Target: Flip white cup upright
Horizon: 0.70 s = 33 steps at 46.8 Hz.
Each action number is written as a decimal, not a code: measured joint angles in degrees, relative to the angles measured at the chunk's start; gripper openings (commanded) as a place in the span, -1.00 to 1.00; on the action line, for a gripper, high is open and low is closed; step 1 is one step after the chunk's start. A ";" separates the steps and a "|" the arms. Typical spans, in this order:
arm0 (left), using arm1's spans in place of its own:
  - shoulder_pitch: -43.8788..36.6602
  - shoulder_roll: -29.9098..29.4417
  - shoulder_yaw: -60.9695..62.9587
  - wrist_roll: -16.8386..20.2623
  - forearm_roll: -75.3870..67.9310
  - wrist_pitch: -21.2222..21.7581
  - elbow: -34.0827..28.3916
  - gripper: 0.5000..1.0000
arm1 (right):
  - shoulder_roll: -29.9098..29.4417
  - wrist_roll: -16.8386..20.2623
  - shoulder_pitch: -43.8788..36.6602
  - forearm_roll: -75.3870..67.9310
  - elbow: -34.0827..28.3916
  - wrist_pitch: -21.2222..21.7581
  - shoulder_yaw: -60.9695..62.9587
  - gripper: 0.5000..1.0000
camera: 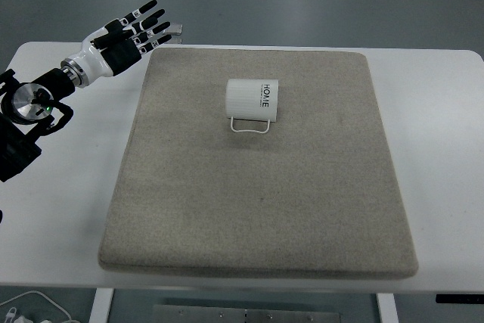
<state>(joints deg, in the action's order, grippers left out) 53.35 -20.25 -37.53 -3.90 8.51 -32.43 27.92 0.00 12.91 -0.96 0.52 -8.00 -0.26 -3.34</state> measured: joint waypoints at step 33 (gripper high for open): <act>4.56 -3.71 -0.09 7.75 -37.31 -0.19 6.04 0.96 | 0.00 0.00 0.00 -0.01 0.00 0.00 0.00 0.72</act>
<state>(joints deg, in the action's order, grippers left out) 57.91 -23.96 -37.61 3.85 -28.80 -32.62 33.96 0.00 12.92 -0.96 0.51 -8.00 -0.26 -3.34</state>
